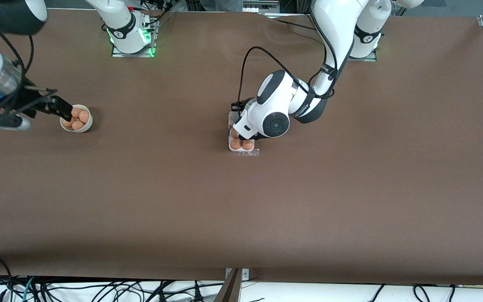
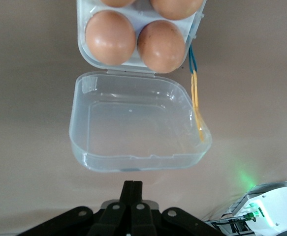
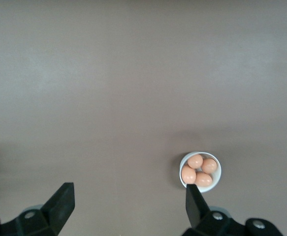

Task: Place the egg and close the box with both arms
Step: 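Fold the carton lid over the eggs with the left gripper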

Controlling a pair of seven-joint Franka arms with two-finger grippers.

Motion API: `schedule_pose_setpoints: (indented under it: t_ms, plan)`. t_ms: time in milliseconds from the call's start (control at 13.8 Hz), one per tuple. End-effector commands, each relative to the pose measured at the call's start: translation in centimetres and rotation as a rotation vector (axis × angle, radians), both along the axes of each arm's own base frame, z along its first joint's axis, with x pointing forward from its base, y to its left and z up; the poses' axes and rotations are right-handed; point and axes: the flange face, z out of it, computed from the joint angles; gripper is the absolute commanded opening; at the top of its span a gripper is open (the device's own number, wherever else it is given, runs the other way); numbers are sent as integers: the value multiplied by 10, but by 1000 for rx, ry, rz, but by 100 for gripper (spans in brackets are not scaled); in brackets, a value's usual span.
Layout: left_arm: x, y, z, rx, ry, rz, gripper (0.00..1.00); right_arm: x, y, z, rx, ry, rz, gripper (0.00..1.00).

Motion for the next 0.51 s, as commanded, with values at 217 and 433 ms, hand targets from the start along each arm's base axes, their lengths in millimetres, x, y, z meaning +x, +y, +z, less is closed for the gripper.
schedule_pose_setpoints:
  t_ms: [217,433]
  plan:
    - [18,-12,3,-8,-41,40,0,-14,-24,41,8,-24,-34,100]
    - [32,-5,6,0,-64,62,0,-14,-31,38,34,-20,-56,100]
